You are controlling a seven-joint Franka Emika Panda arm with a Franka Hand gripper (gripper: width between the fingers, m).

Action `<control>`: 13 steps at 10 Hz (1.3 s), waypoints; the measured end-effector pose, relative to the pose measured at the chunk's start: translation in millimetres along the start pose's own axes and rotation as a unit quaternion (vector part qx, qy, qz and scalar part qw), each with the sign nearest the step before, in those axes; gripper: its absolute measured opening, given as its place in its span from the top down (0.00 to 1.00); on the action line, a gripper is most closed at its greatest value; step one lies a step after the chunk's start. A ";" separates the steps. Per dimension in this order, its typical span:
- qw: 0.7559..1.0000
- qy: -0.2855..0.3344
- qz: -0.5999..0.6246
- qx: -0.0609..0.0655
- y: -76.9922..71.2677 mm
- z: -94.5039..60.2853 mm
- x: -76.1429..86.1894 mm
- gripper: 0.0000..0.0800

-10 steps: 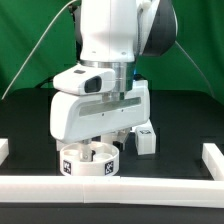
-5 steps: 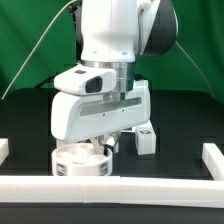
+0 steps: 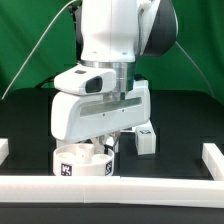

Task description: Assemble stool

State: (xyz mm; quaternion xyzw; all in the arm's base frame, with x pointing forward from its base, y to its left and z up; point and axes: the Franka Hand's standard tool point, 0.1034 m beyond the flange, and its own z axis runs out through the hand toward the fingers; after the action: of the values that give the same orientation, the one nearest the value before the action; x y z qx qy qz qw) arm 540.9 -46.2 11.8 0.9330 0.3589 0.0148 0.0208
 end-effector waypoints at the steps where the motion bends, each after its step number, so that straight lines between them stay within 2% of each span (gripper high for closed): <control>1: 1.000 0.000 0.000 0.000 0.0 0.0 0.0 0.96; 3: 1.000 0.000 -0.001 0.000 -2.2 -0.1 2.4 0.96; 6: 0.999 0.002 -0.033 0.015 -32.9 -0.9 43.2 0.96; 9: 0.999 0.015 -0.022 0.018 -66.0 -9.4 88.2 0.96; 11: 0.999 0.017 -0.021 0.019 -81.0 -11.3 107.9 0.96; 13: 0.999 0.018 -0.023 0.021 -89.6 -7.3 117.1 0.96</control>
Offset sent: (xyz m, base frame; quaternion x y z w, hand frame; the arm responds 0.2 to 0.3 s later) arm 0.0104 0.0488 0.0014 0.0084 0.0019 -0.0228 0.9997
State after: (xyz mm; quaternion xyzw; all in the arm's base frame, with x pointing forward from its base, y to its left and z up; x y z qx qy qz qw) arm 567.5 98.9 16.2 0.9242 0.3812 0.0237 -0.0051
